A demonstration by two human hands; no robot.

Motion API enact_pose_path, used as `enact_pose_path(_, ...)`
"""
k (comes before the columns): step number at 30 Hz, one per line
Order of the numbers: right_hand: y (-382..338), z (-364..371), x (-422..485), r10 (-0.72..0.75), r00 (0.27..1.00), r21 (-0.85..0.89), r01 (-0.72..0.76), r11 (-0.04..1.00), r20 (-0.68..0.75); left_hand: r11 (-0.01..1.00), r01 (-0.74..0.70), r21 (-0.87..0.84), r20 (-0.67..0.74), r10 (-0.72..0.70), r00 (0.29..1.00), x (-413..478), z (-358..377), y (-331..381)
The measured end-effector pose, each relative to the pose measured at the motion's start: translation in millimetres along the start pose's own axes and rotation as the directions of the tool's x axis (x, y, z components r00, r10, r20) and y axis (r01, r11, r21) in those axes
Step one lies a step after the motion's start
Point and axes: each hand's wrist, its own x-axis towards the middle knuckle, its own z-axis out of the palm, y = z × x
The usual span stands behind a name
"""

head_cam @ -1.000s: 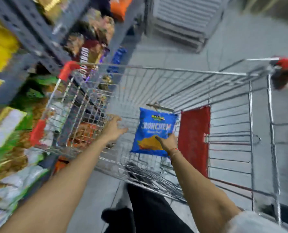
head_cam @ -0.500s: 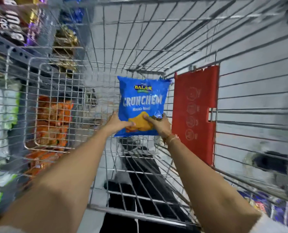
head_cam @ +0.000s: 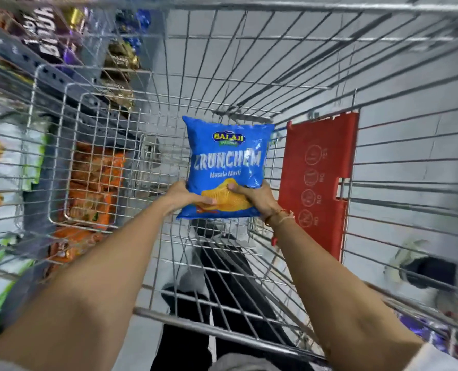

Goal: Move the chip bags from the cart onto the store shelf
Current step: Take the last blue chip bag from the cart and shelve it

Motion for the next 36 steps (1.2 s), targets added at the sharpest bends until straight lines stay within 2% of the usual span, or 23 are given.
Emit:
enact_pose_path(5,-41,28,-25,-0.093,0.996,-0.002,0.093,0.996,0.007,0.973,-0.127,-0.191,-0.012,0.127,0.992,-52,-35,13)
enact_pose_path(8,-82,48,-48,-0.214,0.976,-0.025,0.215,0.976,0.044,0.948,-0.238,-0.212,-0.059,0.231,0.971,-97,-63,33)
enact_pose_path(12,-142,82,-92,-0.371,0.919,0.04,0.369,0.929,0.131,0.885,-0.408,-0.224,-0.184,0.373,0.91,-166,-97,57)
enact_pose_path(16,-189,119,-145,-0.495,0.851,0.064,0.491,0.869,0.175,0.792,-0.581,-0.189,-0.341,0.502,0.795,-242,-129,72)
enact_pose_path(21,-238,175,-223,-0.642,0.713,0.096,0.645,0.758,0.282,0.662,-0.748,-0.059,-0.511,0.623,0.592,-347,-163,66)
enact_pose_path(25,-278,227,-297,-0.739,0.535,0.166,0.753,0.637,0.409,0.597,-0.799,0.07,-0.68,0.615,0.399,-436,-190,50)
enact_pose_path(31,-322,298,-420,-0.798,0.254,0.309,0.824,0.474,0.546,0.511,-0.803,0.305,-0.822,0.567,0.049,-576,-214,20)
enact_pose_path(34,-335,329,-479,-0.801,0.136,0.419,0.794,0.44,0.583,0.474,-0.76,0.445,-0.822,0.553,-0.137,-645,-219,3)
enact_pose_path(36,-341,352,-514,-0.786,0.045,0.477,0.773,0.418,0.616,0.458,-0.728,0.511,-0.813,0.533,-0.235,-684,-221,-12)
